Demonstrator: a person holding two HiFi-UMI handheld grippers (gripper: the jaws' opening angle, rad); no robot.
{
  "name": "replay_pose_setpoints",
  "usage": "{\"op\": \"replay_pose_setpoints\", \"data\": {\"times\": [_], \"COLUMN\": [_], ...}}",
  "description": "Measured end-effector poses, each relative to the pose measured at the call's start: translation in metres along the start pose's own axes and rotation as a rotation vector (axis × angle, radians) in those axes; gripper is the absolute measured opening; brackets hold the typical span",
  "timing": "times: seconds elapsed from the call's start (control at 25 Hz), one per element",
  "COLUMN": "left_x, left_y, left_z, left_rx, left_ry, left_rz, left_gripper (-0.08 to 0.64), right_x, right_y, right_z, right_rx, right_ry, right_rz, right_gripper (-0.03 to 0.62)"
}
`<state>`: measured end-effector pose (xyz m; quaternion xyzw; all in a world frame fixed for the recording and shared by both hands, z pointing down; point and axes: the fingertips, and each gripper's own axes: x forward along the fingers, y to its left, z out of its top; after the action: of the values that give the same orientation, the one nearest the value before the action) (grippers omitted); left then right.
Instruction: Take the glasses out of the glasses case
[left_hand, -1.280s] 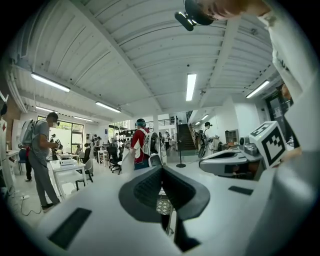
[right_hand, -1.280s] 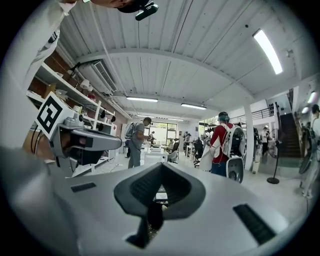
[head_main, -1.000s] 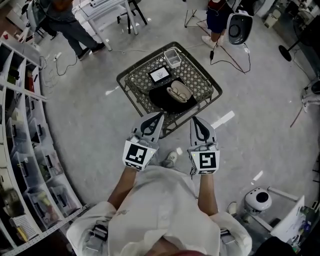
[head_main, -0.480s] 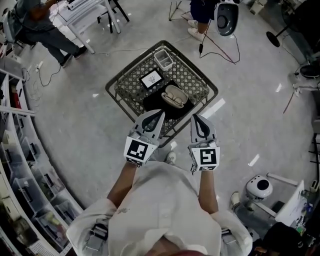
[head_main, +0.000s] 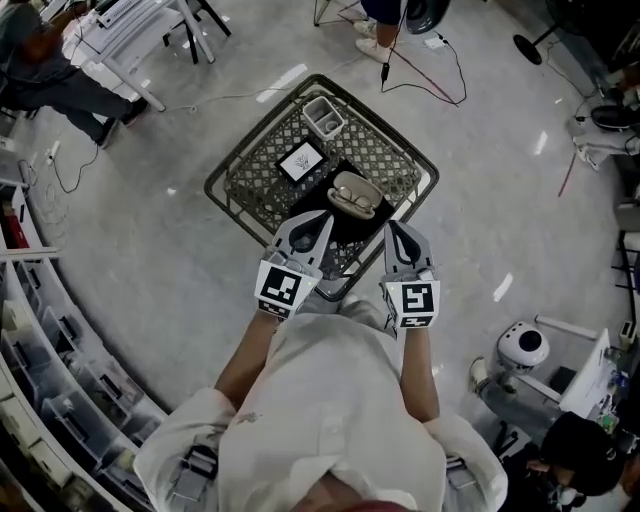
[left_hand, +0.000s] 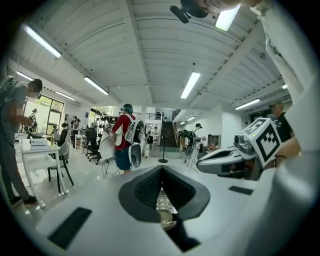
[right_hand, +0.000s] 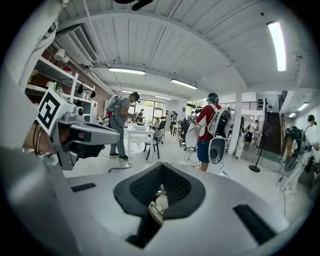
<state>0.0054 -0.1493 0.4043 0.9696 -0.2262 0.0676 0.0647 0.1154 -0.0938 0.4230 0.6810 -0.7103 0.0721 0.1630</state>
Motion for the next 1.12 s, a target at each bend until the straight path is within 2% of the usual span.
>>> {"op": "replay_pose_setpoints", "data": {"times": [0.44, 0.88, 1.12], "left_x": [0.030, 0.072, 0.093], "left_y": [0.032, 0.044, 0.043], "left_z": [-0.058, -0.102, -0.130], "left_rx": [-0.042, -0.065, -0.069], "left_ry": [0.083, 0.208, 0.287], "left_rz": [-0.009, 0.087, 0.103], "left_gripper": [0.012, 0.012, 0.012], "right_x": [0.050, 0.098, 0.117], "right_y": [0.002, -0.014, -0.021], "right_z": [-0.052, -0.107, -0.137], "right_rx": [-0.003, 0.017, 0.035], "right_ry": [0.129, 0.215, 0.264], "right_rz": [0.040, 0.183, 0.245], "right_gripper": [0.006, 0.008, 0.008]}}
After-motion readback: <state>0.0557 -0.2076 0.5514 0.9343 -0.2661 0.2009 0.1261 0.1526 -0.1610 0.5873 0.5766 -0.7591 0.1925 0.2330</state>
